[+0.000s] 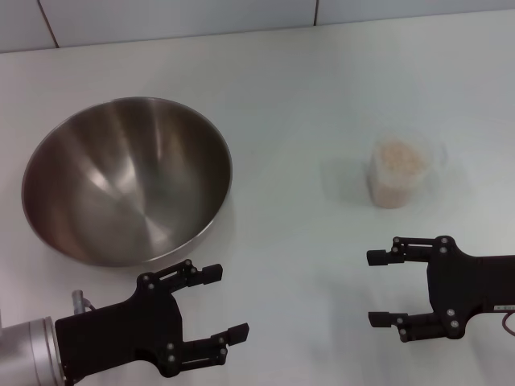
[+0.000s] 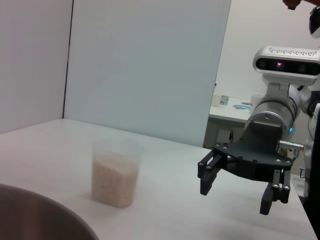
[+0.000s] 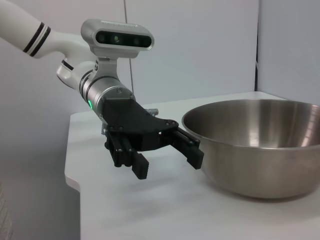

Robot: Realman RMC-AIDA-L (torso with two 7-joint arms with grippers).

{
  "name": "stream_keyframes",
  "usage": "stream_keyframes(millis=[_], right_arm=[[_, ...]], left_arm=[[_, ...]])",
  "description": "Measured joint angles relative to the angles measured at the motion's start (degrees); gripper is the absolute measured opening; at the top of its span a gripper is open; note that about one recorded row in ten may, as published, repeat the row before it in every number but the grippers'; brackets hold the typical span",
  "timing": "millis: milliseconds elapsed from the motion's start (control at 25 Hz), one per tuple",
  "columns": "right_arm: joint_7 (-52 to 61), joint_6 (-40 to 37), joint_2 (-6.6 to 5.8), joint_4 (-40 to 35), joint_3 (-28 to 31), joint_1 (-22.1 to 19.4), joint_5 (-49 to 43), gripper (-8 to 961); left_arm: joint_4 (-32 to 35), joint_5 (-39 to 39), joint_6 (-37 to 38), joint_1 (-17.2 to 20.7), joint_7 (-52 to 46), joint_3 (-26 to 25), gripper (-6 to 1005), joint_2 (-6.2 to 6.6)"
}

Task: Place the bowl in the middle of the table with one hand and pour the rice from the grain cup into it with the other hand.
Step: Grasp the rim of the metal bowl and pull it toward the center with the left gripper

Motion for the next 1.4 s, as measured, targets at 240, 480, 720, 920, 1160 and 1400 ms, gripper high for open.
stream_keyframes(millis=[240, 480, 720, 920, 1160, 1400], right_arm=[[-0.1, 0.0, 0.00, 0.0, 0.0, 0.0, 0.0, 759], [-0.1, 0.0, 0.00, 0.0, -0.1, 0.0, 0.0, 759], [0.0, 0.0, 0.03, 0.0, -0.2, 0.1, 0.0, 758], [0.3, 0.1, 0.09, 0.0, -0.3, 0.1, 0.0, 758], [0.3, 0.0, 0.09, 0.0, -0.3, 0.1, 0.0, 758], [0.3, 0.0, 0.09, -0.1, -0.3, 0.1, 0.0, 758]], left_arm=[[0.0, 0.0, 0.1, 0.1, 0.0, 0.0, 822, 0.00], [0.6, -0.1, 0.9, 0.4, 0.0, -0.1, 819, -0.02], [7.6, -7.7, 7.2, 2.5, -1.6, -4.8, 816, -0.64], [23.6, -4.8, -12.5, 3.4, -26.0, -16.4, 813, -0.37], [34.1, 19.2, -26.8, 0.3, -52.8, -19.4, 810, 0.39], [33.3, 40.6, -19.9, -6.5, -67.0, -23.9, 808, -0.32]])
